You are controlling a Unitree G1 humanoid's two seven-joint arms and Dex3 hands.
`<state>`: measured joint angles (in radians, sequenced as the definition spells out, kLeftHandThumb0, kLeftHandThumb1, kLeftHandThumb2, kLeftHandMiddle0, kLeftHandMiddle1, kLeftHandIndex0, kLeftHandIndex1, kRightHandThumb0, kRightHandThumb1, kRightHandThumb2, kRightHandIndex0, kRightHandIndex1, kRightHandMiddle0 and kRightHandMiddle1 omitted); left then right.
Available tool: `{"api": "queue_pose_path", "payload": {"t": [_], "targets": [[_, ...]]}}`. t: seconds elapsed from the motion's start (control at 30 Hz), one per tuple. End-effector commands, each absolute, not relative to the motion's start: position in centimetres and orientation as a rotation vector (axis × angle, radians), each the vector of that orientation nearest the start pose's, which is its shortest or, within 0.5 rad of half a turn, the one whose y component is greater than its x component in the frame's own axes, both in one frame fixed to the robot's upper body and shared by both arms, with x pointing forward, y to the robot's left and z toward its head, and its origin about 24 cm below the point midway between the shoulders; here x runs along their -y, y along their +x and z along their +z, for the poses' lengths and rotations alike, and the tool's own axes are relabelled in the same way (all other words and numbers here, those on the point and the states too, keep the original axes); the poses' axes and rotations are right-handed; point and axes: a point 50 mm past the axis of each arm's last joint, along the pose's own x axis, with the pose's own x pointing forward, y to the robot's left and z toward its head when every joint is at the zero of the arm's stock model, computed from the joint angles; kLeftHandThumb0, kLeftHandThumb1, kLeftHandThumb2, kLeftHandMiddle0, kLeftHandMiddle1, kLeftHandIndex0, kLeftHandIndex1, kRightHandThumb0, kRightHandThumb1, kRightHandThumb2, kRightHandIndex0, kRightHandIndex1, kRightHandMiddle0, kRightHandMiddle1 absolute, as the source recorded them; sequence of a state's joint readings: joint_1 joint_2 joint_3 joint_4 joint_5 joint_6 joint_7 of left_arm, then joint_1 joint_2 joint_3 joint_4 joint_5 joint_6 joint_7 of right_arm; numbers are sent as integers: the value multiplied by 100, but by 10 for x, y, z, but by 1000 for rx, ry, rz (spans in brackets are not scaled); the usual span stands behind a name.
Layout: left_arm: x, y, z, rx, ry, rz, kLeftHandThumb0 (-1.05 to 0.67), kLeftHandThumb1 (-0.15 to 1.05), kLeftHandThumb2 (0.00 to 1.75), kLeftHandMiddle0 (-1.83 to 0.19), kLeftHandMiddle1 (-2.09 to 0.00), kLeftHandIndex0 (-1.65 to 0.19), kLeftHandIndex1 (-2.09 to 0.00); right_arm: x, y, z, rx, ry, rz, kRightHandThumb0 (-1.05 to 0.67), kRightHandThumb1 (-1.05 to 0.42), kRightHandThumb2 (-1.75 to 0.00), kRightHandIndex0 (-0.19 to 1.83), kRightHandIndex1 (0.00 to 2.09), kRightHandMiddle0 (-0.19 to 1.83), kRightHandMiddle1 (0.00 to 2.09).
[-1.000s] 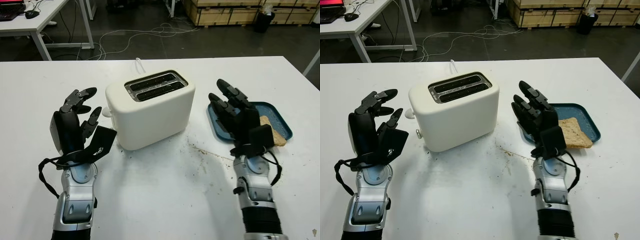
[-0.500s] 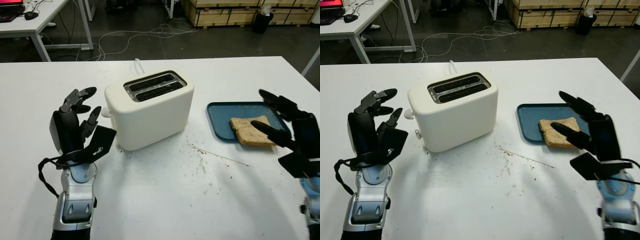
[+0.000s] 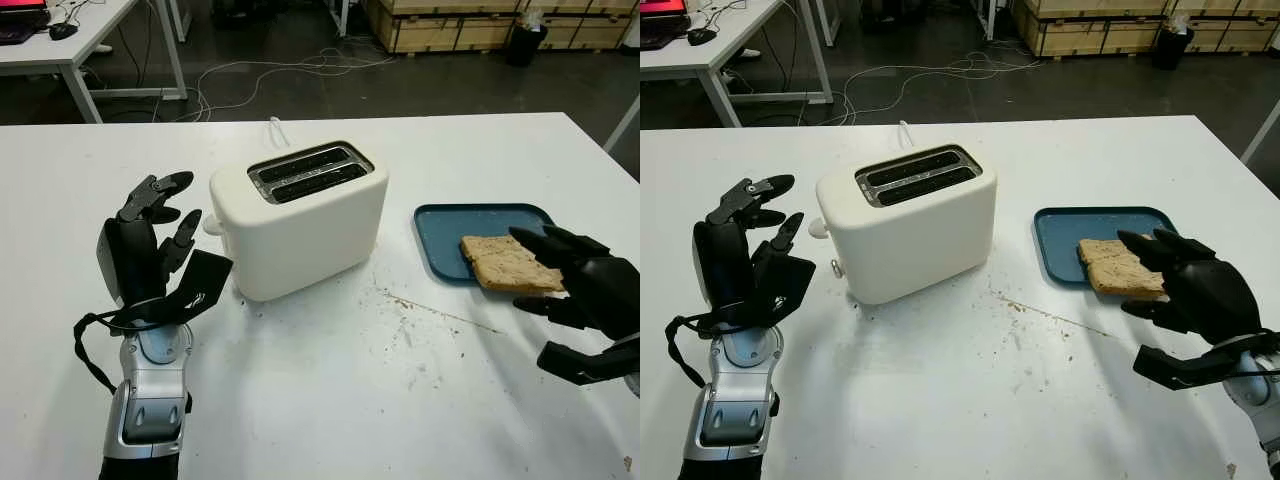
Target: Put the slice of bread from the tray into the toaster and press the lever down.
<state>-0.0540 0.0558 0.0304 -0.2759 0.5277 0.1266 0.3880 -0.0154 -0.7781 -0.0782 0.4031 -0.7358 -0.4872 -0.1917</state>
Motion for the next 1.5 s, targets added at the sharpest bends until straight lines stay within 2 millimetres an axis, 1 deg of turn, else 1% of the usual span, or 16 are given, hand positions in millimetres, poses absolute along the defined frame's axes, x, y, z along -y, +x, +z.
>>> {"api": "queue_pose_path", "payload": {"t": [0.0,0.43,0.73,0.8,0.83,1.0,1.03,1.1,1.17,1.2,1.23,1.27,1.3,1.37,1.4,1.47], "targets": [[-182,252,121,318,535,511,-15,92,8,-61,-114,-80,-39,314,242,67,104,-1496,92,-60,-79,0,15,0,19,0],[-182,252,121,329,540,507,-13,92,8,-60,-117,-79,-40,316,254,39,106,-1650,43,-49,-79,0,14,1,17,0],[-182,252,121,335,539,504,-12,92,7,-59,-118,-80,-42,312,262,26,129,-1742,-46,-37,-91,-2,21,7,24,3],[-183,251,120,338,547,504,-13,92,7,-60,-117,-80,-42,311,263,24,137,-1758,-59,-34,-92,-6,7,47,25,6],[-183,251,121,337,550,506,-13,92,6,-61,-117,-80,-42,311,263,24,137,-1764,-60,-34,-92,-6,4,58,25,6],[-182,251,121,352,559,527,-13,92,5,-65,-114,-82,-42,311,264,22,136,-1782,-48,-35,-92,-10,0,85,27,12],[-183,251,121,362,553,534,-12,92,4,-67,-114,-83,-42,310,265,22,134,-1781,-34,-35,-92,-10,0,90,23,20],[-183,250,122,378,544,542,-9,92,4,-69,-114,-84,-42,310,265,22,135,-1782,-1,-35,-92,-9,0,102,8,58],[-184,250,122,387,544,545,-8,92,4,-70,-115,-84,-42,309,264,21,143,-1773,23,-35,-92,-8,0,121,3,85],[-184,250,122,388,545,546,-8,92,5,-69,-114,-84,-42,309,264,21,157,-1774,30,-36,-92,-8,6,152,2,120],[-184,250,122,389,542,547,-8,92,5,-68,-114,-84,-42,309,264,20,165,-1784,39,-37,-92,-9,20,163,1,147],[-185,250,123,390,541,547,-8,92,6,-68,-113,-83,-42,308,264,20,173,-1797,52,-40,-92,-14,44,169,6,160],[-185,250,123,391,541,547,-8,92,5,-68,-113,-83,-42,308,264,20,177,-1808,62,-45,-92,-23,89,172,19,169],[-185,250,123,391,534,546,-8,92,5,-68,-113,-83,-42,307,263,20,200,-1828,69,-50,-92,-32,134,174,33,173],[-184,250,123,393,532,547,-8,92,5,-69,-113,-83,-43,307,263,19,210,-1853,72,-53,-92,-38,148,174,41,174],[-184,249,123,394,533,548,-8,92,5,-70,-114,-84,-43,307,263,19,216,-1885,81,-56,-92,-47,155,174,47,174]]}}
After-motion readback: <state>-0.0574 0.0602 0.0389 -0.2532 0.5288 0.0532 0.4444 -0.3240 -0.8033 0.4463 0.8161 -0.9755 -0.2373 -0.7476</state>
